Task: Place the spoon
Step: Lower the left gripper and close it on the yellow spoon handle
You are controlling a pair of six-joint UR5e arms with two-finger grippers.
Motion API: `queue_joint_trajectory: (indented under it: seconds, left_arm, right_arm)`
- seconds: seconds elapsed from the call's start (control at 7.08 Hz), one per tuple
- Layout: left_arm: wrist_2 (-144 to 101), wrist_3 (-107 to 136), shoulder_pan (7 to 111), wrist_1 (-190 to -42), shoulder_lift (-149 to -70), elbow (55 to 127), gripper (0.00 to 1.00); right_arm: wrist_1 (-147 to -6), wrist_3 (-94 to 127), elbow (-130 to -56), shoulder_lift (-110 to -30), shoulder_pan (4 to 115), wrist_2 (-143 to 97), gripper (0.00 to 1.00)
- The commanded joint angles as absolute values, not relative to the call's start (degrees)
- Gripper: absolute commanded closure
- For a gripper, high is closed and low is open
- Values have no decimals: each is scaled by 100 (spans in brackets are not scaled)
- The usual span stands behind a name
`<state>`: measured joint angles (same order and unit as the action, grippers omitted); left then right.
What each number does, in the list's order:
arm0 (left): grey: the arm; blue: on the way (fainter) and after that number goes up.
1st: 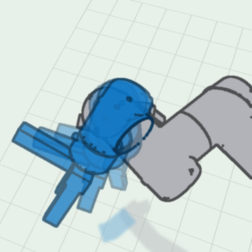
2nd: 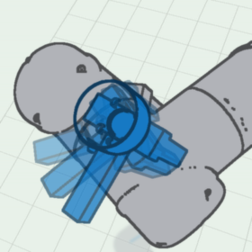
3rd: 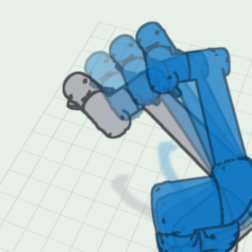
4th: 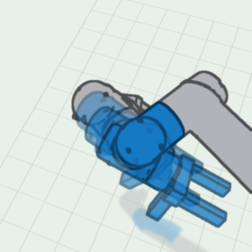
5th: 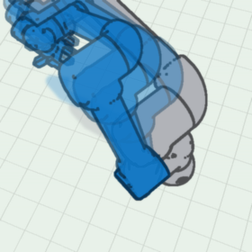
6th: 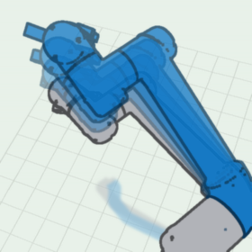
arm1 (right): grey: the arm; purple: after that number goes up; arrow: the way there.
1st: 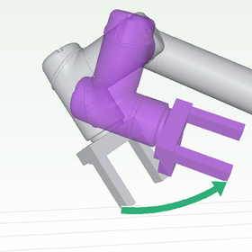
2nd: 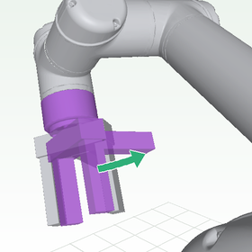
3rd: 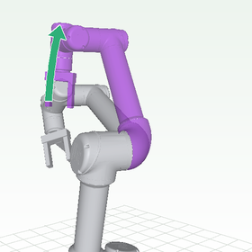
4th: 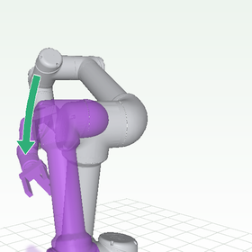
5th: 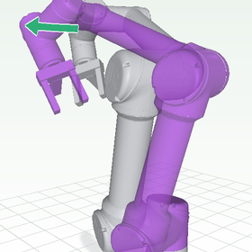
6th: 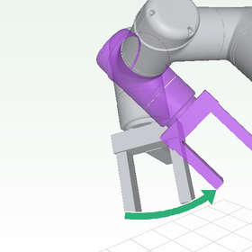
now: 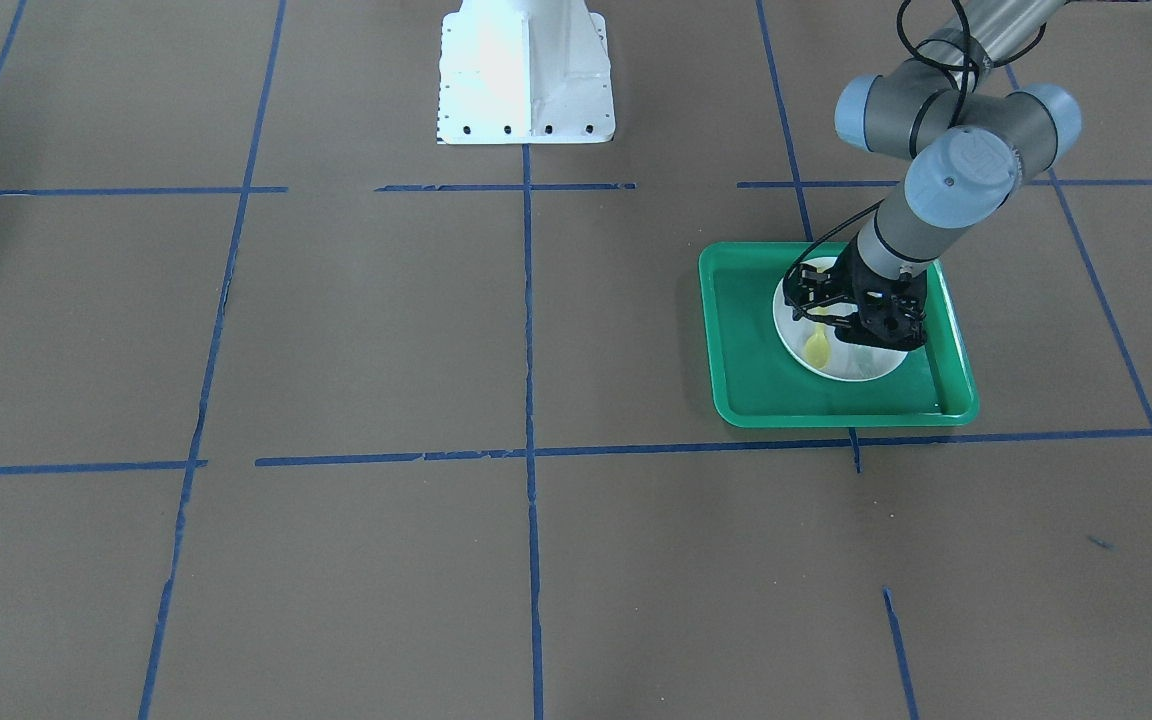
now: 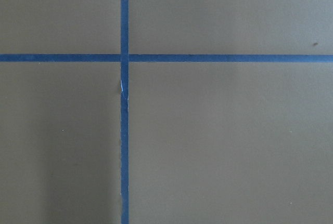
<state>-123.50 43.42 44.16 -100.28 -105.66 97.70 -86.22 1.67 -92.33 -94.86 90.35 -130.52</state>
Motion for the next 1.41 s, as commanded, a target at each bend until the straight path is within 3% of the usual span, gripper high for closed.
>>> queue_joint_trajectory:
  seconds: [0.0, 0.85, 0.99, 1.27]
  left_arm:
    - [-12357, 4289, 4351, -10046, -10573, 9616, 22]
    - [-12357, 4298, 4272, -10081, -10564, 9510, 33]
    - [-12357, 4289, 4263, -10081, -10564, 9518, 45]
    - [-12392, 4307, 4263, -10072, -10556, 9536, 90]
  right_arm:
    - [-8622, 167, -9237, -9483, 9035, -13052, 0]
    - [-8622, 167, -9237, -9483, 9035, -13052, 0]
    - [-8622, 167, -9237, -9483, 9035, -13043, 0]
    - [-8622, 167, -9229, -9483, 9035, -13052, 0]
